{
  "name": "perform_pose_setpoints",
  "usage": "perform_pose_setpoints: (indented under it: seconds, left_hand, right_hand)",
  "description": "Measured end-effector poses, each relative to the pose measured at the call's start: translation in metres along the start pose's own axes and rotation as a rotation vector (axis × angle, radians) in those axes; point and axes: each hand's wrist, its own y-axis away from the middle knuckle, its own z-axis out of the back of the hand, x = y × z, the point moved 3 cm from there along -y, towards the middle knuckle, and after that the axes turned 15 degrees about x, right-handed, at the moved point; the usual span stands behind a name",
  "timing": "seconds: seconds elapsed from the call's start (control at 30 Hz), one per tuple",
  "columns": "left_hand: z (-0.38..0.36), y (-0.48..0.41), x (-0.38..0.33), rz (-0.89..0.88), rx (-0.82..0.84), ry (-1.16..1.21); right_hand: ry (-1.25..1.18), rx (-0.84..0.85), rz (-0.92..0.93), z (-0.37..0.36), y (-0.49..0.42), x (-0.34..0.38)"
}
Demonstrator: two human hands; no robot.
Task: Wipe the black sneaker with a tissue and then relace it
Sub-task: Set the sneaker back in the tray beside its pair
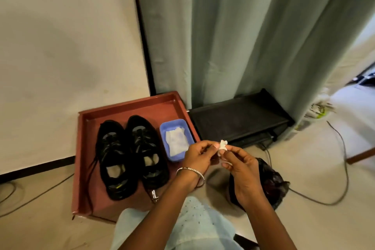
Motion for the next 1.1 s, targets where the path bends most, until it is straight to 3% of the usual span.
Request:
perform_pose_setpoints:
  seconds: [0.2,0.47,0.63,0.87,1.1]
  left_hand:
    - [-0.06,-0.071,0.055,0.195,0.094,0.033]
    - [-0.067,-0.123,0.133,0.425,-0.004,-0.088]
    - [-0.058,-0.132,0.152,0.472,-0.001,-0.092]
    - [-0.039,-0.118,0.133,0.42,-0.018,-0.051]
    - [-0.007,-0.067,0.09,0.331,-0.137,0.046]
  right_hand:
    - [-0.105,-0.389,-0.044,0.083,-0.036,-0.021]
    - [-0.129,-0.825,-0.33,0.185,-0.085,-0.104]
    - [-0.256,-0.846,-0.467,0.211,-0.087,-0.137]
    - [-0.168,-0.903,-0.378,0.199,-0.077,-0.128]
    - [-0.125,-0.696,-0.234,0.123,-0.069,-0.098]
